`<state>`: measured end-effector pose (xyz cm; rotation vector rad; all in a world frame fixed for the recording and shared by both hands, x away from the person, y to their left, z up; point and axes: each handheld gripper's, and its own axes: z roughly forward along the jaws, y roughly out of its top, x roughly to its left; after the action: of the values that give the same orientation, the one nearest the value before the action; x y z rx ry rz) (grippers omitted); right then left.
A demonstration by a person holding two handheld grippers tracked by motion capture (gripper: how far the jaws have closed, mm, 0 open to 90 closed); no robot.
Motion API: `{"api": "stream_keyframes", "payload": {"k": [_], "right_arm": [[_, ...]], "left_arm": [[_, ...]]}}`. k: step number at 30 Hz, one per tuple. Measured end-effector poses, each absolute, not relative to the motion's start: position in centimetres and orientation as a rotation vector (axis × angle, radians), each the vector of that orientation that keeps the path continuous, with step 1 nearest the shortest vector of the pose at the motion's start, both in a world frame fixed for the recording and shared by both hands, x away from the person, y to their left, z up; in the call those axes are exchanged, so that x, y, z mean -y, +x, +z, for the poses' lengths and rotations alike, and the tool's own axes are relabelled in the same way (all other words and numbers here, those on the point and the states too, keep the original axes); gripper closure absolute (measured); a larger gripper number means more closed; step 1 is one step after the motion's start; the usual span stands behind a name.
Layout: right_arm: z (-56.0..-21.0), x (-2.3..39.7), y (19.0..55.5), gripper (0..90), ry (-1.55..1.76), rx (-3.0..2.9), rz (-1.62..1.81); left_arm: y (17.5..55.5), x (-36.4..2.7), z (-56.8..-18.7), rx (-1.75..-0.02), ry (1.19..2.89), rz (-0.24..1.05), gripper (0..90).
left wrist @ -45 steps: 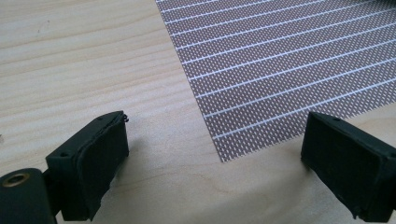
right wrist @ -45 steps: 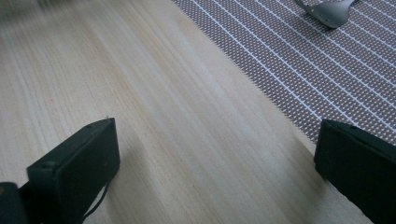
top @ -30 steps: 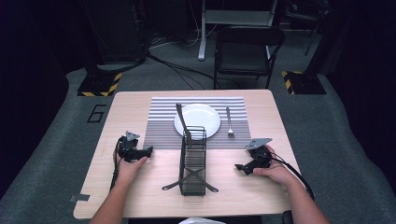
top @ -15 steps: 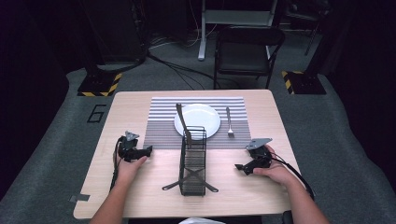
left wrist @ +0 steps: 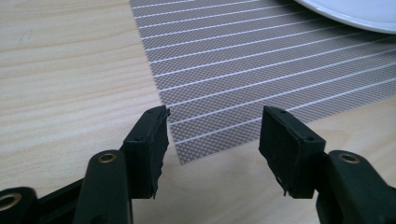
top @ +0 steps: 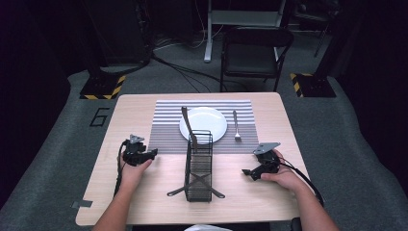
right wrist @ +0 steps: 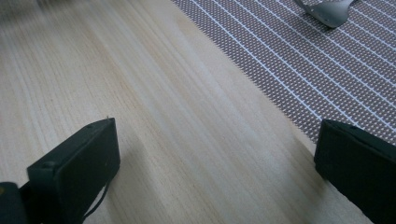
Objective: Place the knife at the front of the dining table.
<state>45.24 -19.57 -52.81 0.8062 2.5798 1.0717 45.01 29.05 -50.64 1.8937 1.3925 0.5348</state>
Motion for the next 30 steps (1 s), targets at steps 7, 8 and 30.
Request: {"api": "stream_keyframes", "payload": {"k": [7,8,30], "right_arm": [[-52.8,19.6,45.2,0.0,0.807,-2.579,1.071],[-52.8,19.6,45.2,0.0,0.810,-2.577,1.071],[-52.8,19.6,45.2,0.0,0.811,-2.577,1.070]], "left_arm": [[44.5,-28.3,-49.1,-1.346,1.911,0.522,45.6],[44.5,-28.1,-49.0,-1.354,1.905,0.506,45.6],[43.5,-26.2,-44.7,-1.232,1.906,0.439,47.8]]}}
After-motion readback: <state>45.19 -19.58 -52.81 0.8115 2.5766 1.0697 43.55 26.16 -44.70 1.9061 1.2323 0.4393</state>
